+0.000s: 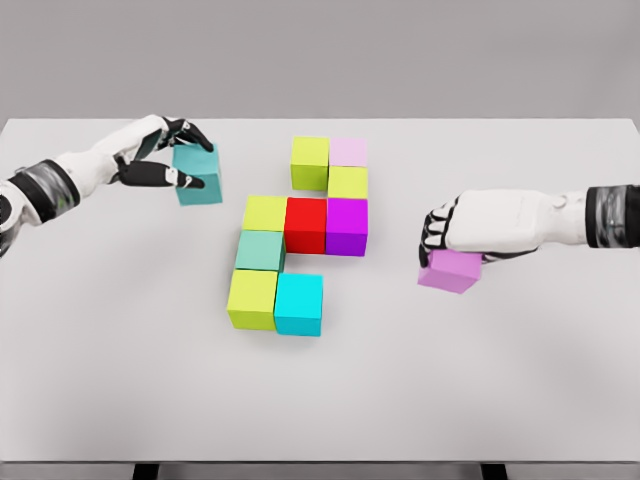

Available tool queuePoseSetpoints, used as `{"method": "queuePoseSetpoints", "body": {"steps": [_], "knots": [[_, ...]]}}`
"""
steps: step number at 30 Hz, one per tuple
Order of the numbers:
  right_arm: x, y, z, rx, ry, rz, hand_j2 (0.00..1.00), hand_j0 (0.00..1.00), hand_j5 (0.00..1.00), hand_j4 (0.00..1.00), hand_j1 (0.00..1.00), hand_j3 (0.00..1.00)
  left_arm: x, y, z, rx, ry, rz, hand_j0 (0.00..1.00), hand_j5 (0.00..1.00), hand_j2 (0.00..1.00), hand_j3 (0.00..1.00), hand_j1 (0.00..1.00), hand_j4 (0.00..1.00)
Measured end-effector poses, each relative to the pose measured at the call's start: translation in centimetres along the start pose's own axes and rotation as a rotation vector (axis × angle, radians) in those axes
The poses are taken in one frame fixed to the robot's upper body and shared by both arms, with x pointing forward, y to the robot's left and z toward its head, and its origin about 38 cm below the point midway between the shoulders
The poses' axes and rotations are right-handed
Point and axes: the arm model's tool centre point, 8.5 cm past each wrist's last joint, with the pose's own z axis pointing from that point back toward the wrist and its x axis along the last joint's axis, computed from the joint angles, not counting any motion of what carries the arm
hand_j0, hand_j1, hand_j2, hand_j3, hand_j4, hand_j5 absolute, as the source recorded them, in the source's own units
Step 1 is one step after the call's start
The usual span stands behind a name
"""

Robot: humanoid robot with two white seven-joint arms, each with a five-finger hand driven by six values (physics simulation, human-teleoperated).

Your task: Assemble the squares on the desktop into the number 2

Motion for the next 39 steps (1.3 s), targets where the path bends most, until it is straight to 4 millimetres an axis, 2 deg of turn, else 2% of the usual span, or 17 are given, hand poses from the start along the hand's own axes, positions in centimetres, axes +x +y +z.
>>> {"method": "queuePoseSetpoints", "body": {"steps": [7,13,19,26,32,39], "knots": [[2.1,-1.9,-4.1,-0.085,-0.11,0.015,0.48,0.48,0.48,0.48,0.48,0.48,0.2,0.1,-1.5,0.001,-0.002,0.006,0.45,0.45,0.45,0.45,0.45,0.45],[3.1,-2.7,-5.3,-0.135,-0.173,-0.021,0.48,0.48,0.48,0.48,0.48,0.48,0.1,-0.1,-3.1,-0.003,0.007,0.016,0.45,0.45,0.45,0.45,0.45,0.45],[4.3,-1.9,-6.5,-0.135,-0.245,-0.081,0.51,0.51,0.51,0.51,0.51,0.51,0.2,-0.1,-4.6,-0.004,0.016,0.016,0.45,0.45,0.45,0.45,0.45,0.45],[4.5,-1.9,-6.7,-0.139,-0.265,-0.101,0.52,0.52,0.52,0.52,0.52,0.52,0.0,-0.3,-6.1,-0.002,0.028,0.019,0.45,0.45,0.45,0.45,0.45,0.45],[3.3,-2.8,-6.3,-0.139,-0.233,-0.082,0.51,0.51,0.51,0.51,0.51,0.51,0.4,-0.2,-7.3,-0.013,0.03,0.01,0.45,0.45,0.45,0.45,0.45,0.45],[3.3,-2.7,-6.6,-0.132,-0.235,-0.081,0.51,0.51,0.51,0.51,0.51,0.51,0.7,-0.5,-8.9,-0.026,0.036,0.002,0.44,0.44,0.44,0.44,0.44,0.44]]}}
